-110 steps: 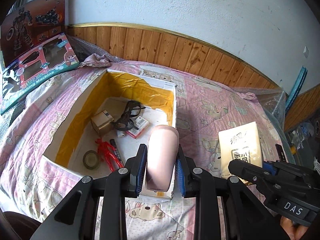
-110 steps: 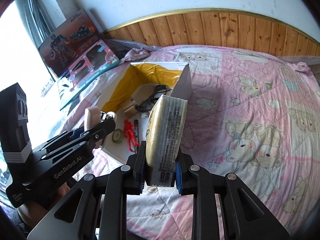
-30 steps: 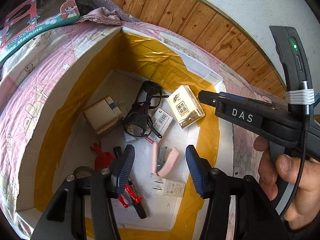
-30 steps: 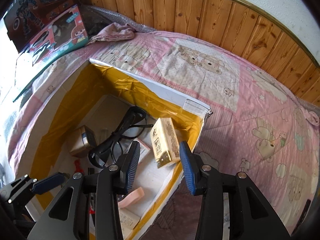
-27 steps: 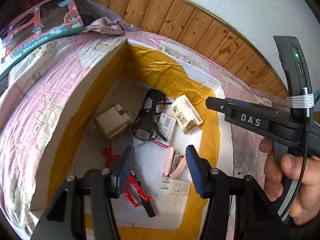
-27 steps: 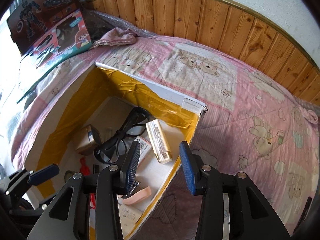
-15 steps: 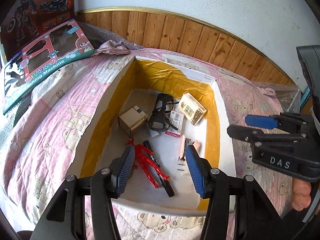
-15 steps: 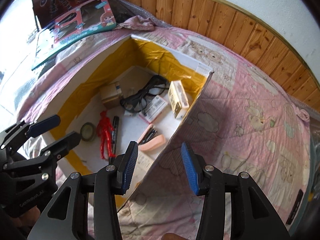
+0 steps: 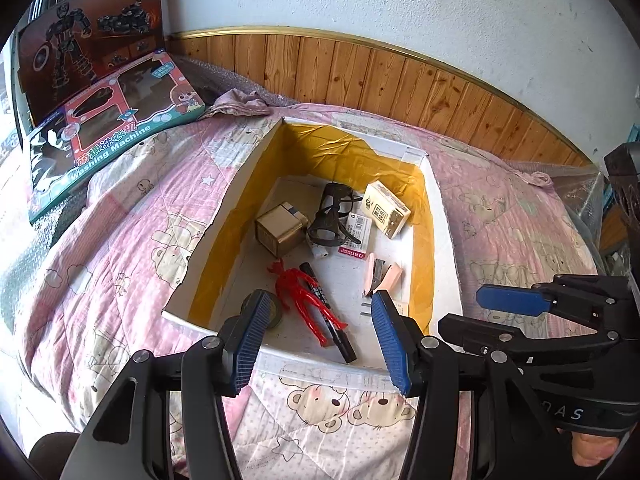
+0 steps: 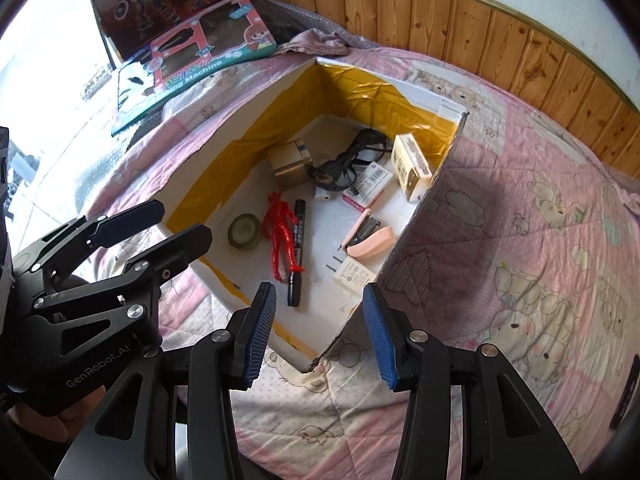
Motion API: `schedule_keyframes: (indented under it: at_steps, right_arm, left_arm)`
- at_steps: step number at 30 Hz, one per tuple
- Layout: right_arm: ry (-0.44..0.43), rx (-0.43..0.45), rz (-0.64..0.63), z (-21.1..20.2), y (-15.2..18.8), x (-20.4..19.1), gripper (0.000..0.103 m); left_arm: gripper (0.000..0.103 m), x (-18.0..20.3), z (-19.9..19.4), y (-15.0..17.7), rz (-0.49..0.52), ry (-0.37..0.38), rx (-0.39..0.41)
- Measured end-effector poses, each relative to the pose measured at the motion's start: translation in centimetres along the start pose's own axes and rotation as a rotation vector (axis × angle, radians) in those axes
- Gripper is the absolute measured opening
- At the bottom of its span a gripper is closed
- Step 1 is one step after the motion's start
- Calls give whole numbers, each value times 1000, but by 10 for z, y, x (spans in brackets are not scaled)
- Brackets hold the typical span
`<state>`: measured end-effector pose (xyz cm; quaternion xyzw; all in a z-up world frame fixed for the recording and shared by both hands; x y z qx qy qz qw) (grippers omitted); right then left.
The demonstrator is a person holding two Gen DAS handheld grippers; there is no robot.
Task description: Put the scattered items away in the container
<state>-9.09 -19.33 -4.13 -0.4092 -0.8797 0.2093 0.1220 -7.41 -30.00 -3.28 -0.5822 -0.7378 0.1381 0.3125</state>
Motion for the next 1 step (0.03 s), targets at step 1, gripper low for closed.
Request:
schedule_keyframes:
  at_steps: [1]
  right_arm:
    - [21, 3, -10, -2, -1, 0, 48]
  left_arm:
    - [55, 0, -1, 0, 2, -1, 2]
Point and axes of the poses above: each gripper's, at about its wrist camera, not at the fingertips, and z roughly the way its jaws point, x to its right, y to its underside, the point moved 8 cm from there along z, roughly the way its jaws point, and after that the axes turned 15 degrees about -z, right-handed, at the moved point
